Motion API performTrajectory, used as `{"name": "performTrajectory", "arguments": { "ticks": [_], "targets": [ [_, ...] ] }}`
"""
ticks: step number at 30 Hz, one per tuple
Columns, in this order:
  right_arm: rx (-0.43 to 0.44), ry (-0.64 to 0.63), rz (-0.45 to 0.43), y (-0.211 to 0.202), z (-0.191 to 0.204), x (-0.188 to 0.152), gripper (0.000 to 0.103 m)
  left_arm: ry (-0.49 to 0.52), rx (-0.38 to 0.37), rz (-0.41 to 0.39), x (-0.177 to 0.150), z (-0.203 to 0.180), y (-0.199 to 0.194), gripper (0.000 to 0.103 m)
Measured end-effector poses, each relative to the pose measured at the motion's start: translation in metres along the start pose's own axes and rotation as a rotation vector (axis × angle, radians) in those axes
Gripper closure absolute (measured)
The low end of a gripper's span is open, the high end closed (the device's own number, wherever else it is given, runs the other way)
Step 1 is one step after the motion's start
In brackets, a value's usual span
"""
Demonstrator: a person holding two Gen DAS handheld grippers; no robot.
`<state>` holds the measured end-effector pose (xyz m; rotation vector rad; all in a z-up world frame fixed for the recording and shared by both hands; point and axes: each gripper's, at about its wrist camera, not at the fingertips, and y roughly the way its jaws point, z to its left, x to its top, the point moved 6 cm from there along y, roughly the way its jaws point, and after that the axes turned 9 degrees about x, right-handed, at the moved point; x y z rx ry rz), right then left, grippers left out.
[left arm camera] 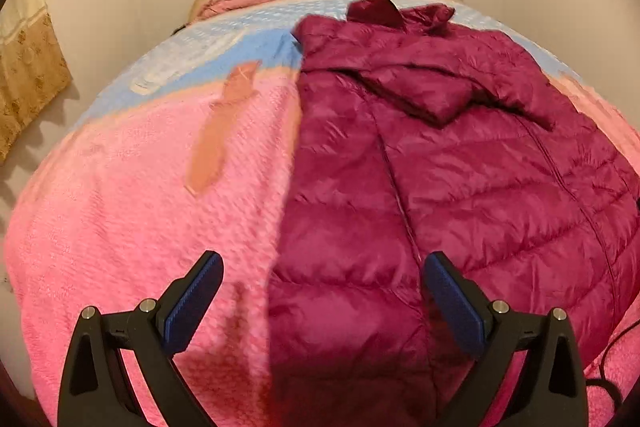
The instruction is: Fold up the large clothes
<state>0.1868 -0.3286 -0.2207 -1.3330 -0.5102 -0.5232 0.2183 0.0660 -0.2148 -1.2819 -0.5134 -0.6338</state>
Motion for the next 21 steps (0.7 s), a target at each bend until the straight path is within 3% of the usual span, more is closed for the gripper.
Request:
{"name": "performTrajectory", "arguments": {
  "ticks": [3, 7, 10, 13, 21],
  "targets": [
    [0.002, -0.004, -0.045, -0.015, -0.002, 0.014, 0.022, -0.016, 0.038, -0.068, 0.034, 0.018, -0.01, 0.002],
    [0.021, -0.038, -0.086, -0.01, 0.009, 0.069, 0.019, -0.033, 0.06, -0.108, 0.094, 0.028, 0.001, 0.002],
    [0.026, -0.093, -0.081, 0.019, 0.026, 0.116, 0.019, -0.056, 0.071, -0.122, 0.144, 0.025, 0.02, 0.002],
    [0.066, -0.094, -0.061, 0.05, 0.039, 0.158, 0.019, -0.078, 0.02, -0.112, 0.195, 0.008, 0.045, 0.002],
    [0.068, -0.121, -0.049, 0.134, 0.056, 0.282, 0.019, -0.029, -0.023, -0.077, 0.318, -0.047, 0.136, 0.002]
  ]
}}
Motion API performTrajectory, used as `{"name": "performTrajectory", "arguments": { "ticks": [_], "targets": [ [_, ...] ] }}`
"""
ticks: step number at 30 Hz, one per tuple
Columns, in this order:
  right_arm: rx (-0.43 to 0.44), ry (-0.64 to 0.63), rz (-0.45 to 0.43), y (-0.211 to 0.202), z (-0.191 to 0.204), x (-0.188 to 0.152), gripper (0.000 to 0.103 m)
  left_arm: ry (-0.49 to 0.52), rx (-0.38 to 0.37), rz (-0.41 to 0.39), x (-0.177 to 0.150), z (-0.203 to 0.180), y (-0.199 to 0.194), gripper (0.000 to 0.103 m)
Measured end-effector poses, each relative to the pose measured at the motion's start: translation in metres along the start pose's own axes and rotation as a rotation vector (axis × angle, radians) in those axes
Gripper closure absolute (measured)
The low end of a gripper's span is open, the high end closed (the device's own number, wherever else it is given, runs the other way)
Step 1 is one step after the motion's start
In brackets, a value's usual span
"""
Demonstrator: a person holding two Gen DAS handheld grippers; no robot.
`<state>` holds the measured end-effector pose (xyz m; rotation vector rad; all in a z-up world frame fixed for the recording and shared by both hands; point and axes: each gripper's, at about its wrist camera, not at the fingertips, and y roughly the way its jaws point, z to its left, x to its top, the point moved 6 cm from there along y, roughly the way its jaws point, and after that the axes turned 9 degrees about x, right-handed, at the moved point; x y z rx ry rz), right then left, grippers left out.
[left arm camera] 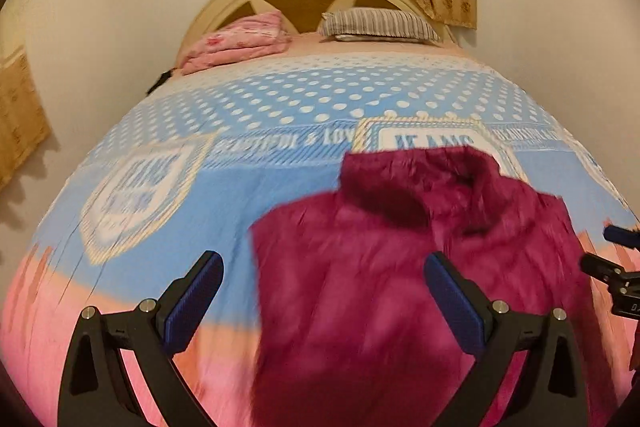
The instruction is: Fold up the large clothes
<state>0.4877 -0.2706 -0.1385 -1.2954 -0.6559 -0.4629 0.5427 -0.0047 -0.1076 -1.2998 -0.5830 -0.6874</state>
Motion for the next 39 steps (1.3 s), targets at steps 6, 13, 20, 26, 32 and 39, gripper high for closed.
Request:
{"name": "performTrajectory", "arguments": {
  "ticks": [6, 13, 20, 26, 32, 39],
  "targets": [
    [0.004, -0.01, 0.012, 0.055, -0.016, 0.073, 0.019, -0.024, 0.019, 0.052, 0.064, -0.015, 0.086, 0.002],
    [0.015, -0.061, 0.122, 0.123, -0.014, 0.106, 0.022, 0.036, -0.009, 0.127, 0.063, -0.048, 0.145, 0.007],
    [0.015, -0.128, 0.156, 0.118, -0.02, 0.082, 0.09, 0.1, -0.078, 0.127, 0.034, -0.042, 0.133, 0.088],
    [0.008, -0.148, 0.11, 0.095, -0.029, 0.051, 0.093, 0.094, -0.117, 0.125, -0.004, -0.036, 0.107, 0.091],
    [-0.013, -0.145, 0.121, 0.111, -0.04, 0.025, 0.093, 0.097, -0.116, 0.119, -0.025, -0.043, 0.104, 0.091],
    [-0.018, -0.172, 0.099, 0.117, -0.042, 0.021, 0.093, -0.022, -0.128, -0.095, 0.037, -0.027, 0.044, 0.045]
  ]
}}
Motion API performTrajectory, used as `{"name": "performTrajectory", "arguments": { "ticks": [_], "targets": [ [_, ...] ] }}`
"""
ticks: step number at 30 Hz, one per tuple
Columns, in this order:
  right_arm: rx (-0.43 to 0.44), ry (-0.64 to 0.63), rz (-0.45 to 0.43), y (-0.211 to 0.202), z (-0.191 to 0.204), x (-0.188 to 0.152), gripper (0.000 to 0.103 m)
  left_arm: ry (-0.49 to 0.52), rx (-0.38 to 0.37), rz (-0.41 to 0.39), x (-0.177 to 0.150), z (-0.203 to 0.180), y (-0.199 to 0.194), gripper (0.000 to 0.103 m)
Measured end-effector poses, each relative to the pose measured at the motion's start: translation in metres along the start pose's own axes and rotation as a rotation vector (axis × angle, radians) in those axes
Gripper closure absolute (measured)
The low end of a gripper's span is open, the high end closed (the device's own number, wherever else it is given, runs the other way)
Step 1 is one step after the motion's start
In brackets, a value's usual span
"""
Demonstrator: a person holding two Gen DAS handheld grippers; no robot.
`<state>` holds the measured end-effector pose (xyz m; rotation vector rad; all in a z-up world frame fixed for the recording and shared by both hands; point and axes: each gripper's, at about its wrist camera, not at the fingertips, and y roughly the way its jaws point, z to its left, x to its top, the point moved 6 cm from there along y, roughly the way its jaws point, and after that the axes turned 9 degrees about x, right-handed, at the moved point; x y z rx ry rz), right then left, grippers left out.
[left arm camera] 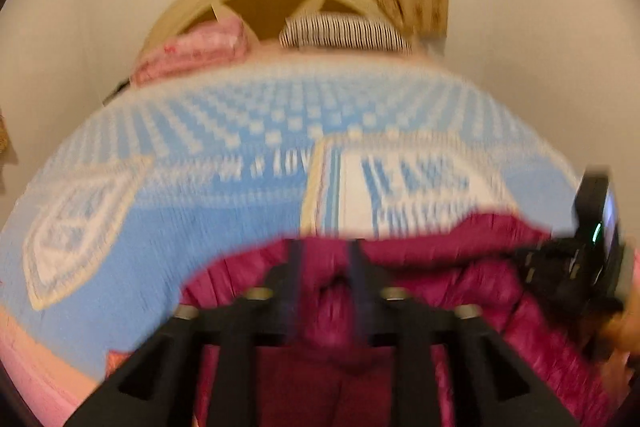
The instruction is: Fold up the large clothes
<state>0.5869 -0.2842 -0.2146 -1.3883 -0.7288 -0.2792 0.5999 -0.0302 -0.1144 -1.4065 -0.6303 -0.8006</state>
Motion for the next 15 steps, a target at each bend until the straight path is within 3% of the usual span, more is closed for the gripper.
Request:
{"name": "performTrajectory", "arguments": {
  "ticks": [1, 2, 4, 6, 8, 12, 15],
  "targets": [
    [0.003, 0.004, -0.006, 0.001, 0.0, -0.001, 0.093, -0.013, 0.042, -0.017, 0.01, 0.002, 0.002, 0.018],
    [0.005, 0.007, -0.011, 0.001, 0.0, -0.001, 0.093, -0.025, 0.072, -0.03, 0.018, 0.004, 0.007, 0.016],
    [0.009, 0.007, -0.018, 0.001, 0.0, -0.002, 0.093, -0.009, 0.111, -0.045, 0.03, 0.003, 0.029, 0.016],
    [0.017, 0.012, -0.022, 0.0, -0.001, -0.002, 0.093, 0.071, 0.26, 0.009, 0.024, 0.002, 0.061, 0.016],
    [0.039, 0.027, -0.019, -0.005, -0.003, -0.003, 0.091, 0.123, 0.319, 0.069, 0.006, 0.002, 0.083, 0.016],
    [0.085, 0.064, -0.031, -0.027, -0.011, -0.004, 0.054, 0.138, 0.291, 0.149, -0.034, 0.005, 0.097, 0.016],
    [0.092, 0.105, -0.08, -0.05, -0.019, 0.001, 0.041, 0.127, 0.255, 0.147, -0.042, 0.004, 0.094, 0.016]
  ]
}}
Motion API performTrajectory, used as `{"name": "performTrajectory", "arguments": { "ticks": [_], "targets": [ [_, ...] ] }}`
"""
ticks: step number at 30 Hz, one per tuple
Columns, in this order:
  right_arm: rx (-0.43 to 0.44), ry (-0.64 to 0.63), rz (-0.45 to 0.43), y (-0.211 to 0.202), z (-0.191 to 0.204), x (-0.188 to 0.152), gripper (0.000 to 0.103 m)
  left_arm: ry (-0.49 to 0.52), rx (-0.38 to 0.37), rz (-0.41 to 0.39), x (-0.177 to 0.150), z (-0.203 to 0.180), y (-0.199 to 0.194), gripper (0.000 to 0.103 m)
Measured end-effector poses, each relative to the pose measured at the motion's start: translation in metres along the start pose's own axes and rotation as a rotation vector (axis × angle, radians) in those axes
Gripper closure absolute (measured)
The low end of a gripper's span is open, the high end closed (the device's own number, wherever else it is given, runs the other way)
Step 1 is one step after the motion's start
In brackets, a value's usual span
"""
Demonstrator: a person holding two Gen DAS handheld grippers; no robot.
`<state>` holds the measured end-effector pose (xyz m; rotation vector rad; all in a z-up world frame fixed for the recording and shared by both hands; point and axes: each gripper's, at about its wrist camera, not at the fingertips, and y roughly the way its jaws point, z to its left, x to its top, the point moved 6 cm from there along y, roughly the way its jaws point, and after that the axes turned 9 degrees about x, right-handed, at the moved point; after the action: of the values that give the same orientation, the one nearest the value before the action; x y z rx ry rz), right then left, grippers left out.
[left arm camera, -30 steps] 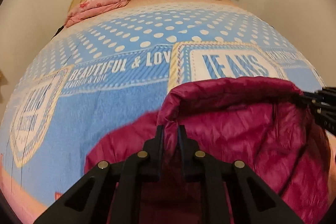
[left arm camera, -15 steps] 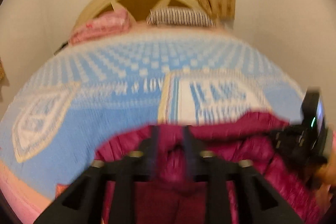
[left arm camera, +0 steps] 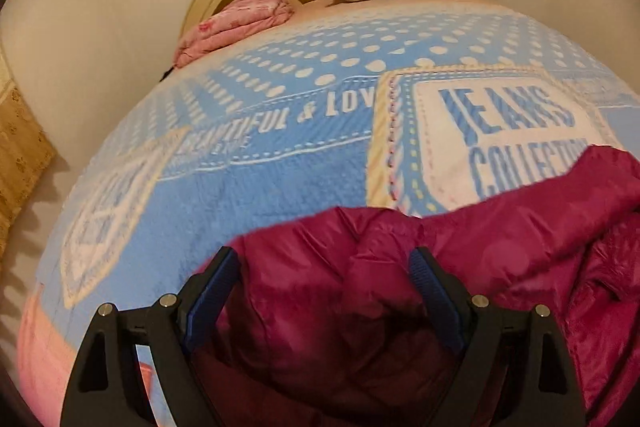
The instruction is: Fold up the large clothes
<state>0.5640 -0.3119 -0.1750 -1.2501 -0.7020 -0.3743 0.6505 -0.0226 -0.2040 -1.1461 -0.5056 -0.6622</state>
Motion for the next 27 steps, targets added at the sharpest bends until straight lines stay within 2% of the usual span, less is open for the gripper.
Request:
{"name": "performTrajectory", "arguments": {
  "ticks": [4, 6, 9, 12, 17, 20, 27],
  "targets": [
    [-0.036, 0.112, -0.093, -0.017, -0.008, 0.025, 0.037, -0.023, -0.029, -0.021, 0.011, 0.0, -0.013, 0.016],
    [-0.003, 0.156, -0.103, -0.009, -0.004, 0.042, 0.037, -0.067, -0.055, -0.058, 0.023, 0.004, -0.026, 0.016],
    [0.01, 0.154, -0.114, 0.009, 0.01, 0.065, 0.037, -0.136, -0.16, -0.124, 0.051, 0.001, -0.05, 0.016],
    [0.067, 0.158, -0.076, 0.039, 0.03, 0.078, 0.039, -0.18, -0.284, -0.06, 0.055, -0.014, -0.039, 0.016],
    [0.075, 0.139, -0.003, 0.068, 0.044, 0.055, 0.043, -0.168, -0.274, 0.087, 0.011, -0.037, -0.001, 0.016],
    [0.042, 0.101, 0.02, 0.079, 0.044, 0.033, 0.043, -0.152, -0.255, 0.084, -0.002, -0.045, 0.003, 0.016],
    [0.032, 0.11, 0.007, 0.084, 0.035, 0.02, 0.042, -0.113, -0.206, 0.083, -0.009, -0.057, 0.007, 0.014]
  ]
}}
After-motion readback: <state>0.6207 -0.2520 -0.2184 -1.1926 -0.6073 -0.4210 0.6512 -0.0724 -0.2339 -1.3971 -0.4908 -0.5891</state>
